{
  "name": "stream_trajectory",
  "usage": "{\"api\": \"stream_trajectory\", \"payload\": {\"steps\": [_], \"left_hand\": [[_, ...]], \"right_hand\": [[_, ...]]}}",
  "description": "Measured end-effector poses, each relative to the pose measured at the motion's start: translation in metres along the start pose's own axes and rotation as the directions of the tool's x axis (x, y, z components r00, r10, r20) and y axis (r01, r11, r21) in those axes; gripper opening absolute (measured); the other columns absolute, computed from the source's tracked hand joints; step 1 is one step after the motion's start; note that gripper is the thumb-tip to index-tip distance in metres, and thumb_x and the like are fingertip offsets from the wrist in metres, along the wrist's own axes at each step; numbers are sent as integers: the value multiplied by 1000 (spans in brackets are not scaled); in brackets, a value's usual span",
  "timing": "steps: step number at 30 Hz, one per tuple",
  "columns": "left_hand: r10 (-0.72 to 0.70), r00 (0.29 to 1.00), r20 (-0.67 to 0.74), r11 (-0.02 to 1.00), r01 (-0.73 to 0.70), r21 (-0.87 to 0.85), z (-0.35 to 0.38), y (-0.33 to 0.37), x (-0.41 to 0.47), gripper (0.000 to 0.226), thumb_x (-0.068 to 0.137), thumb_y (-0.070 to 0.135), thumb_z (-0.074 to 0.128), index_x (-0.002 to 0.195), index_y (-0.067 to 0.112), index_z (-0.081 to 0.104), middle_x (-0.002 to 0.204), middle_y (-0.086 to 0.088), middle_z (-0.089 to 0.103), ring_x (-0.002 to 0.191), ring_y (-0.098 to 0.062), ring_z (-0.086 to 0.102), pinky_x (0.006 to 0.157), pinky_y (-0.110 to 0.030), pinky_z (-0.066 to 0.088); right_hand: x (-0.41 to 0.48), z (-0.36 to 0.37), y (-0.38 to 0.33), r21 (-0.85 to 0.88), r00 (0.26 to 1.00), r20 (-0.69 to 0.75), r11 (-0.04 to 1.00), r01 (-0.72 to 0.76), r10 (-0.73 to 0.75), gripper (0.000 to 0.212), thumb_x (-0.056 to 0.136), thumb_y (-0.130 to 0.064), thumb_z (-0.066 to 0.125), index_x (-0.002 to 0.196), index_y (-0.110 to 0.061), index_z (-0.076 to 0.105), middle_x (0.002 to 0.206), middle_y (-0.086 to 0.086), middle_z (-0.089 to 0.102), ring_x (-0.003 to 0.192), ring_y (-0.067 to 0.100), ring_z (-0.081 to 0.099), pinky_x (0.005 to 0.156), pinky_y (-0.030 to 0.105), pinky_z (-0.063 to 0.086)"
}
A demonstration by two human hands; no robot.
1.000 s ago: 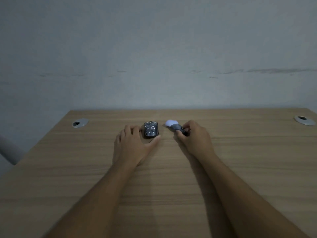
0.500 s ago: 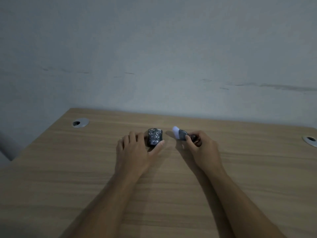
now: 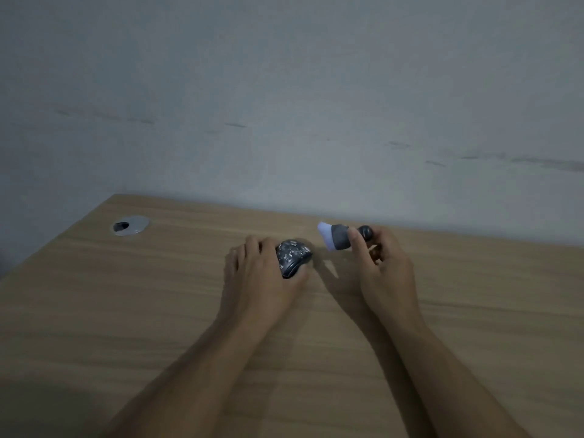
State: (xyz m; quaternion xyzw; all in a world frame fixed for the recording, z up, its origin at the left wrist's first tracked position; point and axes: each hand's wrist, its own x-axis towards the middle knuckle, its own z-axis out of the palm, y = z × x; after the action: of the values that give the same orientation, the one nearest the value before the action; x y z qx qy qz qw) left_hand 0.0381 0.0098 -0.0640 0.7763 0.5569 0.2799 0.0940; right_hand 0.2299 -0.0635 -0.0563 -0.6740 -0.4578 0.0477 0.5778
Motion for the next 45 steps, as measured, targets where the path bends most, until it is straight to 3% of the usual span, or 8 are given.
{"api": "stream_trajectory", "payload": {"steps": [4,8,16,21,27,33,38,45], "left_hand": [[-4,999,43,992,10,-128,-10,0,-3,58,77,74,65,119,34,68,116,11,66,110,-20,64,97,-39,52],[-20,998,61,963,36,-266,-21,6,-2,42,80,56,83,115,33,72,112,14,67,106,-12,65,78,-24,38],[43,998,54,928,-20,-373,-25,10,-3,39,81,41,87,117,36,73,109,17,72,90,3,62,75,3,37],[35,997,71,897,0,-443,-28,11,-6,40,83,37,90,119,34,75,107,16,77,93,14,63,71,5,38],[43,991,124,866,25,-500,-29,10,-5,36,86,34,88,120,34,74,97,19,76,81,31,57,67,5,39],[67,989,130,860,9,-510,-29,11,-6,36,85,34,90,119,32,76,96,19,79,81,28,61,67,4,41],[68,989,133,879,4,-477,-29,10,-5,38,82,36,90,118,35,76,94,19,78,86,24,62,64,3,41],[84,991,104,876,-24,-482,-25,10,-3,40,80,38,92,117,34,77,97,19,80,95,19,63,68,2,42]], "right_hand": [[-5,0,-2,-17,1000,-19,1000,5,-5,23,109,-41,64,97,-22,66,74,-4,63,65,8,56,60,17,40],[-5,-1,-9,-60,1000,-11,998,27,-28,22,110,-41,62,96,-24,62,61,-5,60,57,4,58,54,14,39],[-11,6,-17,-95,989,9,985,146,-146,16,109,-32,67,100,-20,61,67,-13,59,62,2,60,57,12,38],[-4,5,-2,-144,1000,-23,990,10,-13,20,107,-37,67,100,-19,63,73,-8,65,66,0,62,59,15,39],[-9,4,-13,-77,997,-13,994,73,-74,21,109,-37,65,99,-19,62,68,-10,60,61,1,58,58,13,39],[-7,0,-10,-79,997,-67,996,28,-34,20,109,-38,65,97,-23,61,65,-12,58,63,1,60,57,13,39],[-16,3,-20,-59,986,6,984,167,-167,21,108,-34,67,96,-17,62,65,-10,56,56,7,54,55,13,35],[-9,-1,-13,-91,993,-91,993,71,-79,18,109,-39,64,96,-28,57,68,-13,57,62,3,57,58,12,37]]}}
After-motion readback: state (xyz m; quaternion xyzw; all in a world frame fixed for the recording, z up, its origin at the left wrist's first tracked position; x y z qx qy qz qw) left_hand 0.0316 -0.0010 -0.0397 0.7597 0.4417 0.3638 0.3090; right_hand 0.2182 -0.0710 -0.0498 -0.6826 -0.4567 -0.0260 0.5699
